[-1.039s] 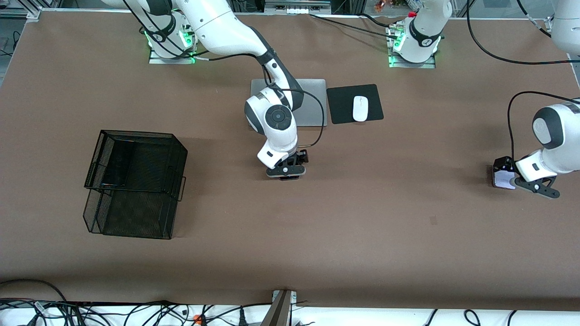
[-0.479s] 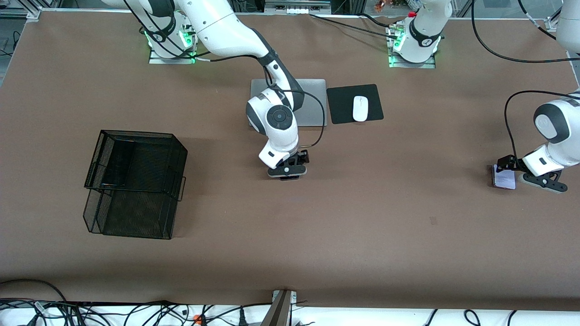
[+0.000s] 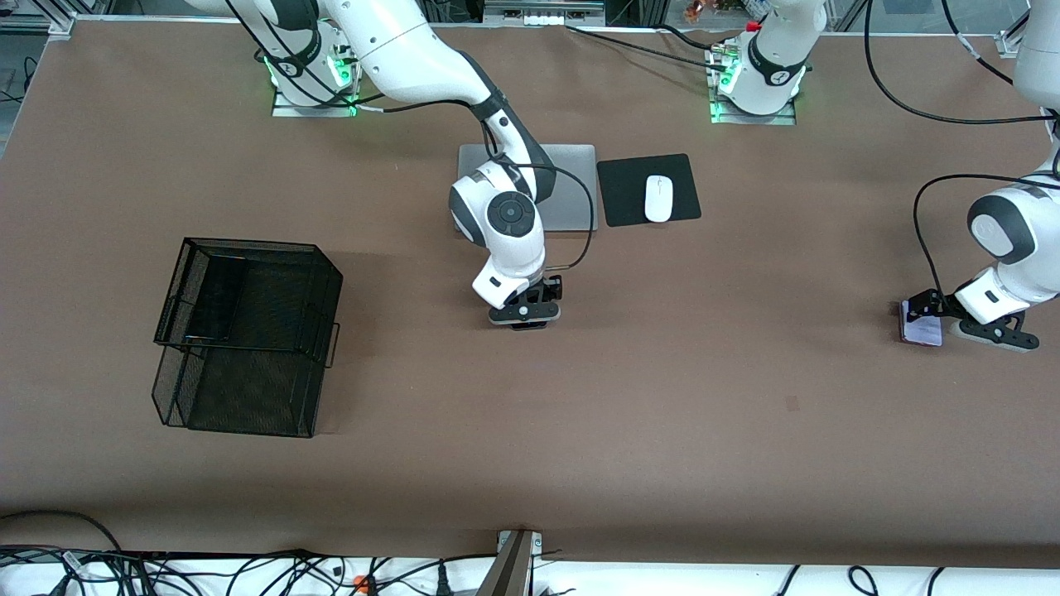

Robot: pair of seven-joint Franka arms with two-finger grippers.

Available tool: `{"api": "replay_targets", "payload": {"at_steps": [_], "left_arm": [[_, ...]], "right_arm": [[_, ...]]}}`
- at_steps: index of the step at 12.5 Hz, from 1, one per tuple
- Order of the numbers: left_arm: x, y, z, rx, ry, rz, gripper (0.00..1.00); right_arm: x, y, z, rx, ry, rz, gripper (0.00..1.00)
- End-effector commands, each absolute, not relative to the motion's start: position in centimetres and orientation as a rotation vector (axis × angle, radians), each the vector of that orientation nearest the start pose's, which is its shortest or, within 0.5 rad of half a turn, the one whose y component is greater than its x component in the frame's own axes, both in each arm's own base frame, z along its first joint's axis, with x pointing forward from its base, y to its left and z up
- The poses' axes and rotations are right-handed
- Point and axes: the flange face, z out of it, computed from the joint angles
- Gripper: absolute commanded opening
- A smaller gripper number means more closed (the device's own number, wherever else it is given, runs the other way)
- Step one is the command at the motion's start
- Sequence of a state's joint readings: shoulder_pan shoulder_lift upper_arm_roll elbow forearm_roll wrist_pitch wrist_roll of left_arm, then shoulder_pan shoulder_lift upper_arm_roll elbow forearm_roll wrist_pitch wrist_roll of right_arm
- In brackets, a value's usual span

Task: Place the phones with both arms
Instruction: 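Place the flip phone in the basket while the left gripper grasps the white phone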

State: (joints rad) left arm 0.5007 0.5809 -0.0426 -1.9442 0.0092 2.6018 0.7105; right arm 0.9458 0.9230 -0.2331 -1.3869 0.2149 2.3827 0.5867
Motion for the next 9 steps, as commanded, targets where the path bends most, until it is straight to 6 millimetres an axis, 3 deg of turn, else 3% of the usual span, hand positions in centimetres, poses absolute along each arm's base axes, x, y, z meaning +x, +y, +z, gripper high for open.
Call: {"api": "replay_targets", "payload": {"at_steps": [1, 2, 4, 6, 9], "left_arm": [[56.3, 27.7, 18.2, -3.120, 0.322, -0.177, 1.00], [56.4, 27.5, 18.1, -3.130, 0.306, -0.183, 1.00], [56.4, 27.4, 17.6, -3.133, 0.302, -0.182, 1.00], [56.4, 27.5, 16.5, -3.122, 0.290, -0.205, 1.00], [56.3, 27.5, 16.3, -3.134, 0.253, -0.211, 1.00]], "right_arm": [[53.6, 51.1, 17.5, -3.113, -0.125, -0.152, 0.00], [54.7, 49.7, 20.1, -3.148, -0.096, -0.108, 0.00], [57.4, 44.6, 27.3, -3.235, 0.035, -0.006, 0.00], [59.4, 38.2, 33.0, -3.282, 0.086, 0.094, 0.00], [61.0, 27.2, 36.6, -3.293, 0.043, 0.186, 0.00]]}}
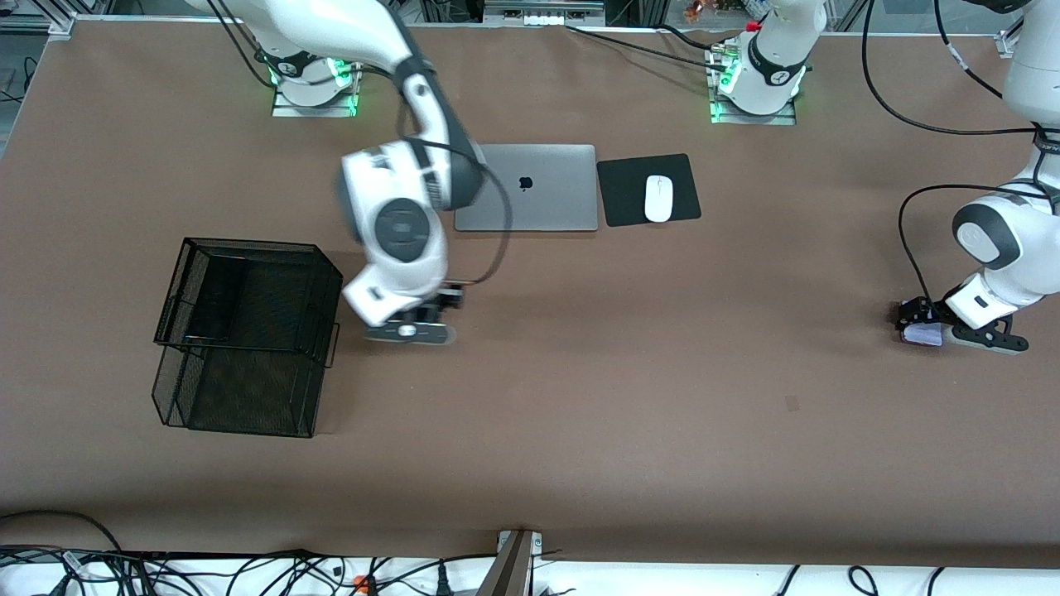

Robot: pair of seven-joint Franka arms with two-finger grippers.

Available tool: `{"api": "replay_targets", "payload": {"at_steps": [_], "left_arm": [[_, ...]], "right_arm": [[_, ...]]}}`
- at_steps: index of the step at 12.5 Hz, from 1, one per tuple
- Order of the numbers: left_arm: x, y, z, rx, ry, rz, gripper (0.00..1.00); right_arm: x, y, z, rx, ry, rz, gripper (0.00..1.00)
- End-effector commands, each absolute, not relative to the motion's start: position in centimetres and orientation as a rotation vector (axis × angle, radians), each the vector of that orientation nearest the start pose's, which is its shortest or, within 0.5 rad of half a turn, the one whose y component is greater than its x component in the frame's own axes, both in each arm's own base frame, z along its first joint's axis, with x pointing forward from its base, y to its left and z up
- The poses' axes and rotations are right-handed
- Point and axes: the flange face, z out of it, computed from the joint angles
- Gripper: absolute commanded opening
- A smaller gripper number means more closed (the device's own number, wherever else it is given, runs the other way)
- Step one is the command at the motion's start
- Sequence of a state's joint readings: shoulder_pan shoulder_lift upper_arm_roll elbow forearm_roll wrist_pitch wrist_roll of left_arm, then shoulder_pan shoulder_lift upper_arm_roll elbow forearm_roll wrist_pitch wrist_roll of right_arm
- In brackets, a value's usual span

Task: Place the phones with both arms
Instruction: 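Place the flip phone in the basket while the left gripper grasps the white phone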

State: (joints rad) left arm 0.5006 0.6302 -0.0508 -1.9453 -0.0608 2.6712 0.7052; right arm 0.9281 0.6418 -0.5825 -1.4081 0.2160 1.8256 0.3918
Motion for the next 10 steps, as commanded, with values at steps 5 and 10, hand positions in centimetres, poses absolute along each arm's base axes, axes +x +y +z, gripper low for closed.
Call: {"api": "replay_targets", "payload": {"at_steps": [5, 10], "left_arm": [[56.1, 27.6, 15.6, -3.183, 0.110, -0.226, 0.25], [59.4, 24.9, 18.8, -3.242, 0.048, -0.152, 0.00]], "right_arm": [[60.3, 13.5, 36.8, -3.250, 0.076, 0.239, 0.00], [61.0, 8.2, 35.3, -3.161, 0.118, 0.172, 0.00]]}}
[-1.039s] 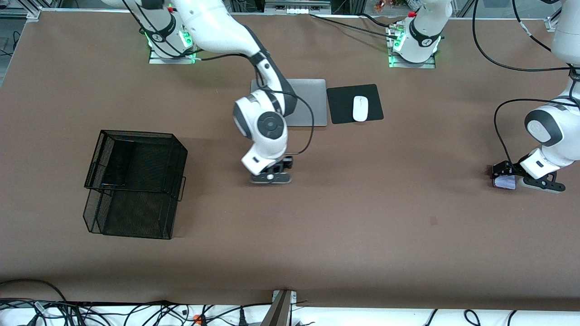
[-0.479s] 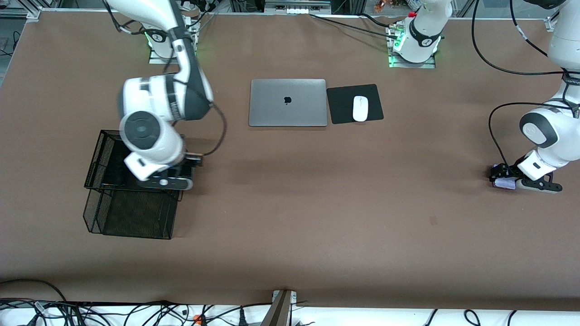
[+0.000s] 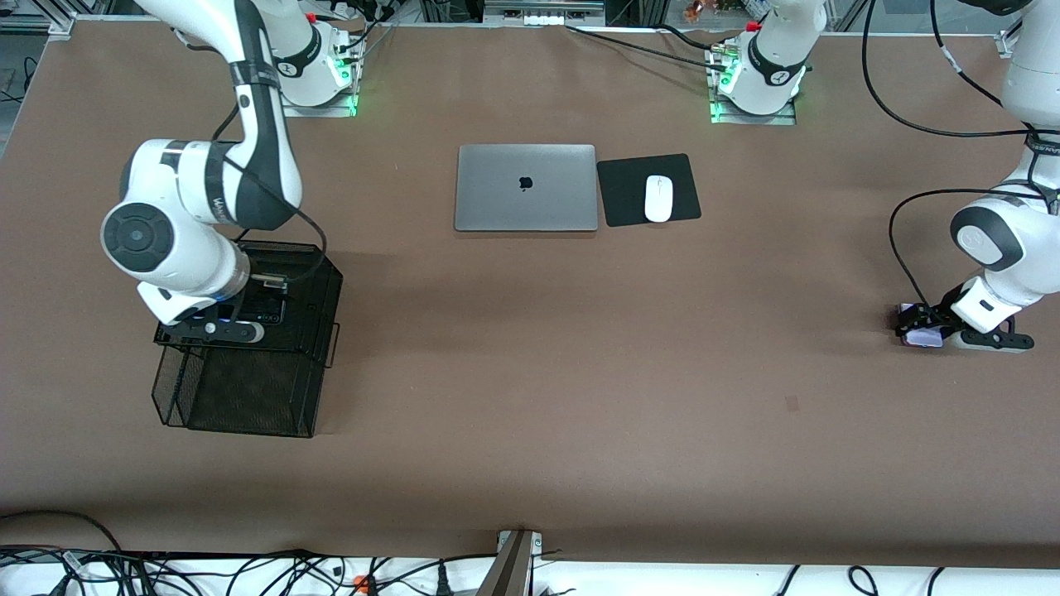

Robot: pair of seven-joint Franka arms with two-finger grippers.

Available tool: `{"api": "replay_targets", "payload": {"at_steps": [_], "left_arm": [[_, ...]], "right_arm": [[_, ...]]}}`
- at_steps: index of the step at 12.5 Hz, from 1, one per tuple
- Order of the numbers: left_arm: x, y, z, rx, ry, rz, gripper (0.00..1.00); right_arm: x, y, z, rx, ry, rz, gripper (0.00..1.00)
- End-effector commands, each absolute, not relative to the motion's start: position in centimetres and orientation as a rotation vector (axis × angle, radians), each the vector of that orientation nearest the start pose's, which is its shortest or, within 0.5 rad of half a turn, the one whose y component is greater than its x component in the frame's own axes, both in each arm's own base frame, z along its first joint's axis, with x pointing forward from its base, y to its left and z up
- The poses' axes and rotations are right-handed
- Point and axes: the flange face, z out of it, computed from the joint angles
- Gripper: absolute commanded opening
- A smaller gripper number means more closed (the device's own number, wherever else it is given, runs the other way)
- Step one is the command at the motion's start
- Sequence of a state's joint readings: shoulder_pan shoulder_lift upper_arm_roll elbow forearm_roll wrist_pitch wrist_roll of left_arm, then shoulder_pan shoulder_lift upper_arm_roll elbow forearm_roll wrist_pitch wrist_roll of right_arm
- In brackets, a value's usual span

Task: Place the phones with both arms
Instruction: 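Place the flip phone in the basket while the left gripper grasps the white phone, then carry the white flip phone with the left gripper and set it mid-table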

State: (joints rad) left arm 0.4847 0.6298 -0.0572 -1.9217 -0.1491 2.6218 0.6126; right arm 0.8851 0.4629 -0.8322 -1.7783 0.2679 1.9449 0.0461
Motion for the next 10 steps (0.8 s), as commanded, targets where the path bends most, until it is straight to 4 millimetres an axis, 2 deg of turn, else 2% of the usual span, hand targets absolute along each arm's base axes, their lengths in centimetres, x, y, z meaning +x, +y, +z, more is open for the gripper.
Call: {"api": "replay_targets", "payload": {"at_steps": [1, 2, 3, 5, 8, 9, 10], "left_arm": [[60.3, 24.2, 19.8, -3.258, 0.033, -0.123, 0.00], [61.3, 23.2, 20.7, -3.264, 0.010, -0.117, 0.00], [62.4, 21.3, 21.1, -3.264, -0.014, -0.110, 0.00], [63.9, 16.0, 21.0, -3.240, -0.079, -0.065, 0.00], [65.4, 6.8, 20.5, -3.117, -0.219, -0.007, 0.00], [65.6, 3.8, 20.3, -3.109, -0.269, -0.002, 0.00], [65.5, 0.0, 20.1, -3.106, -0.281, 0.022, 0.00]], "right_arm": [[61.1, 7.8, 35.0, -3.144, 0.141, 0.158, 0.00], [61.1, 7.9, 34.8, -3.134, 0.155, 0.160, 0.00], [61.0, 7.8, 34.5, -3.132, 0.161, 0.167, 0.00], [60.8, 6.6, 33.8, -3.125, 0.199, 0.185, 0.00], [60.3, 6.3, 32.9, -3.105, 0.228, 0.217, 0.00], [60.3, 6.3, 32.6, -3.109, 0.229, 0.225, 0.03], [60.3, 6.4, 32.6, -3.111, 0.228, 0.222, 0.39]]}}
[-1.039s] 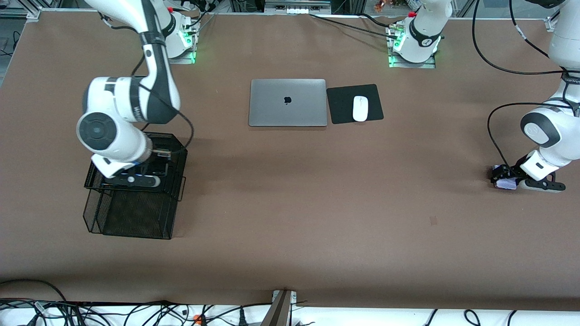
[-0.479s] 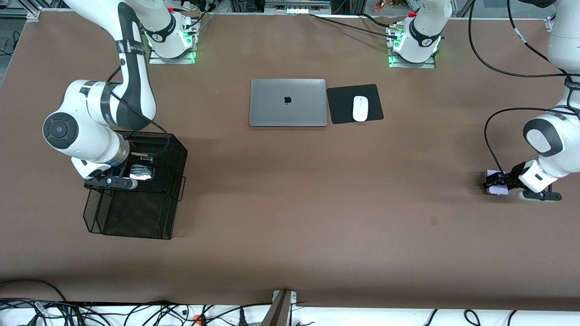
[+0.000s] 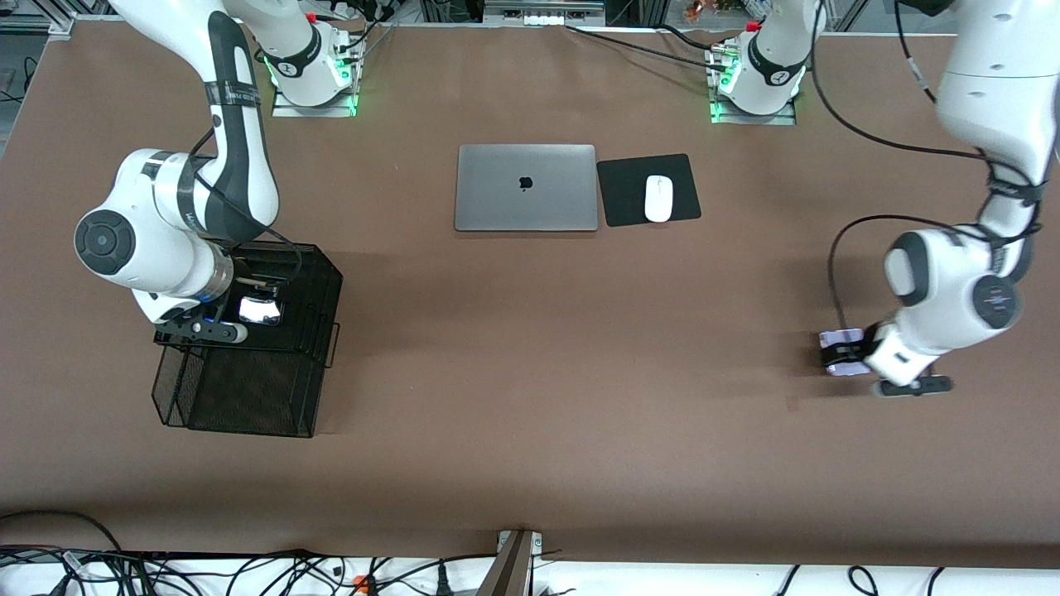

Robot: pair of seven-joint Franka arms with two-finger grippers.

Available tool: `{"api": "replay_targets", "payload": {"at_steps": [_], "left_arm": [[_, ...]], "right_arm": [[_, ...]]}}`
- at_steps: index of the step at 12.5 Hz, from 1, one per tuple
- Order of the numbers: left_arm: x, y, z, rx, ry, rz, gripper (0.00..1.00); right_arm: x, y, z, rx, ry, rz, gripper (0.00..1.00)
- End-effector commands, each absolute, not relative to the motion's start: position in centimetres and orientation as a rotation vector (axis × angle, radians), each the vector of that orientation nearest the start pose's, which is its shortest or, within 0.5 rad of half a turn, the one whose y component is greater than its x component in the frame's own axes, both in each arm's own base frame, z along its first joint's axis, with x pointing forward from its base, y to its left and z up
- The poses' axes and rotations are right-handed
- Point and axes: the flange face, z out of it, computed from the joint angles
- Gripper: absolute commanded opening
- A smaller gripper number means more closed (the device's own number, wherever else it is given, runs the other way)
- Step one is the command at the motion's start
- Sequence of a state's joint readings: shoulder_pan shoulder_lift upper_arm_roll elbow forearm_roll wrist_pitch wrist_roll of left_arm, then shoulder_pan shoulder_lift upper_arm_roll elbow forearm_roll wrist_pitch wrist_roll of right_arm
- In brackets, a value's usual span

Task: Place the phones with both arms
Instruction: 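Carry the white flip phone with the left gripper and set it mid-table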

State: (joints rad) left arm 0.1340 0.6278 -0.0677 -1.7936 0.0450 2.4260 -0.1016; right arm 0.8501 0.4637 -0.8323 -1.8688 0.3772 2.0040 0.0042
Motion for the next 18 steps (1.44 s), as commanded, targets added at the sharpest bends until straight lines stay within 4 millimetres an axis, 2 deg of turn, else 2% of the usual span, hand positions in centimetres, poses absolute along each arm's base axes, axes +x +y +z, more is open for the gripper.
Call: {"api": "replay_targets", "payload": {"at_steps": [1, 3, 4, 8, 9, 13, 16, 18], "left_arm": [[65.4, -4.1, 20.1, -3.100, -0.304, 0.041, 0.00], [64.9, -10.2, 20.3, -3.093, -0.364, 0.035, 0.00], [64.7, -13.2, 20.9, -3.090, -0.381, 0.040, 0.00], [63.3, -24.6, 23.3, -3.046, -0.455, 0.093, 0.00], [63.3, -26.8, 23.7, -3.045, -0.498, 0.080, 0.00], [61.0, -36.6, 24.0, -3.102, -0.492, 0.073, 0.00], [60.1, -42.8, 22.2, -3.131, -0.492, 0.046, 0.00], [60.1, -46.3, 20.5, -3.150, -0.501, 0.019, 0.00]], "right_arm": [[60.3, 6.3, 32.4, -3.110, 0.234, 0.229, 0.63], [60.3, 6.3, 32.4, -3.108, 0.239, 0.229, 0.96], [60.3, 6.3, 32.4, -3.107, 0.239, 0.232, 0.99], [60.7, 6.8, 33.2, -3.105, 0.243, 0.214, 0.99], [61.0, 7.1, 33.7, -3.105, 0.234, 0.197, 0.99], [61.8, 9.0, 36.4, -3.094, 0.163, 0.200, 0.99], [61.8, 9.4, 37.2, -3.087, 0.143, 0.248, 0.99], [61.8, 9.1, 37.5, -3.087, 0.133, 0.256, 0.99]]}}
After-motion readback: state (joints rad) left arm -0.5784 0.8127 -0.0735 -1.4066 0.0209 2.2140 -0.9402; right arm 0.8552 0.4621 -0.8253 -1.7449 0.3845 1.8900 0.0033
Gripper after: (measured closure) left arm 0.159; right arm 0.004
